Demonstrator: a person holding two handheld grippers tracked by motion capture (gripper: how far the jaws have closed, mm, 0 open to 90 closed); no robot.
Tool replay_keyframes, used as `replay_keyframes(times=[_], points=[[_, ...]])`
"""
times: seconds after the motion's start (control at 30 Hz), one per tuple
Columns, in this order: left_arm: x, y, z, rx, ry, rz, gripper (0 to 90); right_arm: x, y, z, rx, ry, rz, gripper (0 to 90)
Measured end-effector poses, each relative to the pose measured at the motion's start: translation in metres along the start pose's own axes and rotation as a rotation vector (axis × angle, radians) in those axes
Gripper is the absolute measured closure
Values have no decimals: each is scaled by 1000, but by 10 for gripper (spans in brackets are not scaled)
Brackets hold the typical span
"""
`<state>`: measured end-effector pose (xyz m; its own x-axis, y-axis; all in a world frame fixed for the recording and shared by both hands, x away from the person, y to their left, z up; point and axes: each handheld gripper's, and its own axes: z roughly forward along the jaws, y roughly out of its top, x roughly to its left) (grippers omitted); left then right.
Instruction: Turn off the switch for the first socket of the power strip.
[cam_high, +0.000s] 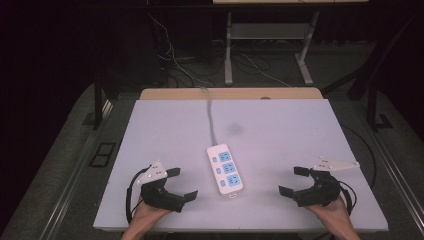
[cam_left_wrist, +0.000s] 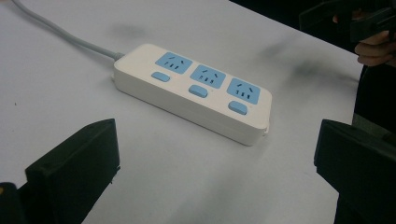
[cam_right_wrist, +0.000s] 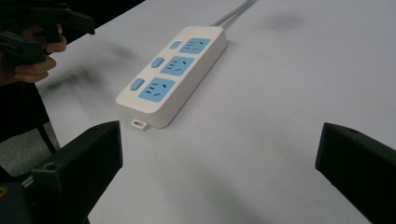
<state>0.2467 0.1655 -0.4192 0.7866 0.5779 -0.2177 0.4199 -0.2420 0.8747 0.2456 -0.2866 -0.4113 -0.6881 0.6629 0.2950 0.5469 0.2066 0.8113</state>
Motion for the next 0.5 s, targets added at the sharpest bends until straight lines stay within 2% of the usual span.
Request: replay_keyframes(times=[0.43, 0.5], points=[[0, 0, 2, 15, -8, 2, 0, -1, -3, 0, 4, 14, 24, 5], [0, 0, 3, 31, -13, 12, 0, -2, -3, 0, 5, 18, 29, 4]])
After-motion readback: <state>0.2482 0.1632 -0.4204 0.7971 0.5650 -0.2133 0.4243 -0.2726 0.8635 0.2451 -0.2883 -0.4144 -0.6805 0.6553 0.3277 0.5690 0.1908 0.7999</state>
